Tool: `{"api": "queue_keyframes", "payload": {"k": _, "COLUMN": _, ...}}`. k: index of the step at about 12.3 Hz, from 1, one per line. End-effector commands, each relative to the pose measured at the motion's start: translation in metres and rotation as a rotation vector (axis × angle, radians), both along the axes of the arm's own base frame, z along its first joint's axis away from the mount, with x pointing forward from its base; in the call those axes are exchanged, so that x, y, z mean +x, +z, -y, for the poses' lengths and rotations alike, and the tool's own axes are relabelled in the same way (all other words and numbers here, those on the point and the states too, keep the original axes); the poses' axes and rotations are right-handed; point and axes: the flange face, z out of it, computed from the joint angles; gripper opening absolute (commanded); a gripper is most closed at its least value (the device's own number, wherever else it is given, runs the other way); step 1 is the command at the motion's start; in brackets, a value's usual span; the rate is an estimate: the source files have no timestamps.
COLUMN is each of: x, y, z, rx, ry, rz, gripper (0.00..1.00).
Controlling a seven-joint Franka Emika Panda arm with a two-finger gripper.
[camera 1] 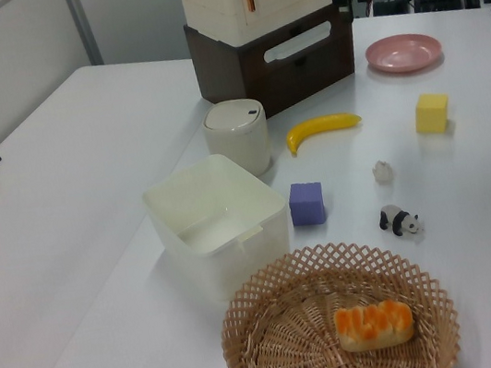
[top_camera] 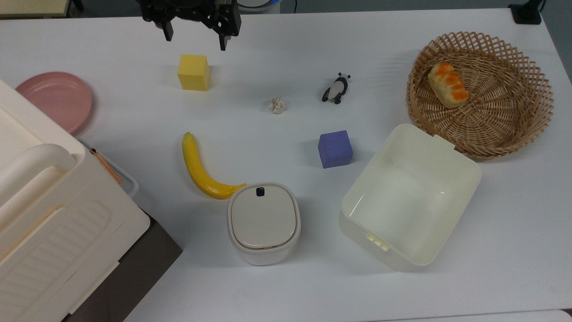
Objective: Open the trash can
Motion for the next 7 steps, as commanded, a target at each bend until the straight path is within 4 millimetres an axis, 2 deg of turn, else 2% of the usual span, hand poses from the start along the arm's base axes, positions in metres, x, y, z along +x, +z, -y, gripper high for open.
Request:
{"api": "queue_keyframes", "payload": {"k": 1, "x": -0.0045, "y": -0.0047, "z": -0.0003, "rx": -0.002, "ry": -0.004, "rz": -0.018, "gripper": 1.00}}
{"api": "queue_keyframes", "payload": {"k": 7, "x": -0.0025, "y": -0.0096, "z": -0.0066, "rx": 0.000, "ry": 0.013, "rz": -0.025, "gripper": 1.00}}
